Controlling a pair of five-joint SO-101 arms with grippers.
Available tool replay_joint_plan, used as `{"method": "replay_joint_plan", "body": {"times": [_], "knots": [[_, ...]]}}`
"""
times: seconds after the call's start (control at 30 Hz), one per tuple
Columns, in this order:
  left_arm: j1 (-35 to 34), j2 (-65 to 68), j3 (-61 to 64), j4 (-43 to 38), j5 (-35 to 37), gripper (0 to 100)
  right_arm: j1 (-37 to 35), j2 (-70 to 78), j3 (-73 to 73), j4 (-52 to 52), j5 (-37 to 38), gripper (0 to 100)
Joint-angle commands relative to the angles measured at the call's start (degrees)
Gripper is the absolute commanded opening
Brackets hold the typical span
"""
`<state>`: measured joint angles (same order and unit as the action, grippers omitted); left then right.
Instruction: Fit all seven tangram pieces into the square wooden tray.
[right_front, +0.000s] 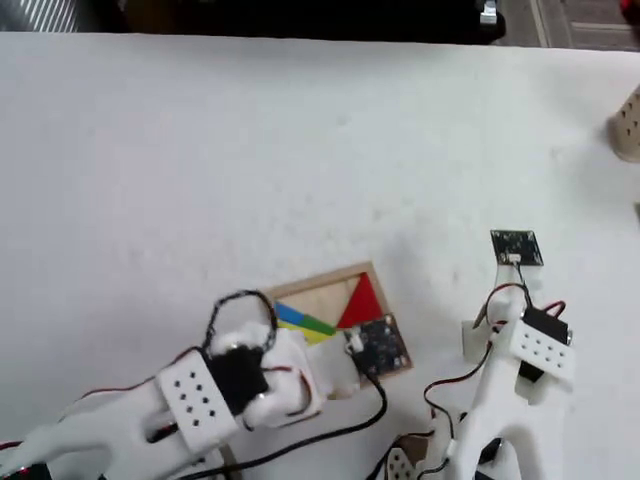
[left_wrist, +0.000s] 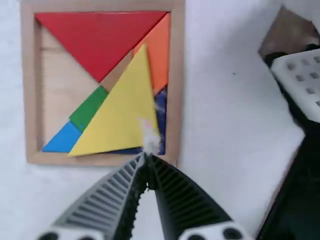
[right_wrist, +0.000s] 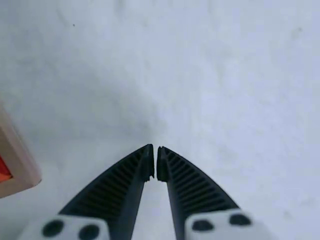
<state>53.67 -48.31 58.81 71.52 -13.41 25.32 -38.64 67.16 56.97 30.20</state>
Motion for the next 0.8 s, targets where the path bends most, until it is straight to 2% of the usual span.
{"method": "replay_joint_plan", "body": {"times": [0.0, 0.1, 0.27, 0.47, 0.6, 0.77], "knots": [[5.05, -1.36, 3.87, -8.79, 5.89, 2, 0.4, -0.75, -0.35, -0.84, 0.53, 2.1], [4.97, -1.36, 8.7, -14.77, 9.49, 2, 0.4, -0.75, -0.35, -0.84, 0.53, 2.1], [2.07, -0.66, 9.67, -18.73, 13.89, 2, 0.4, -0.75, -0.35, -0.84, 0.53, 2.1], [-5.41, 13.32, 6.15, -22.15, 16.44, 2, 0.4, -0.75, -0.35, -0.84, 0.53, 2.1], [-4.26, 22.11, 2.37, -22.95, 19.08, 2, 0.4, -0.75, -0.35, -0.84, 0.53, 2.1], [-4.44, 26.33, 0.97, -25.58, 21.01, 2, 0.4, -0.75, -0.35, -0.84, 0.53, 2.1]]}}
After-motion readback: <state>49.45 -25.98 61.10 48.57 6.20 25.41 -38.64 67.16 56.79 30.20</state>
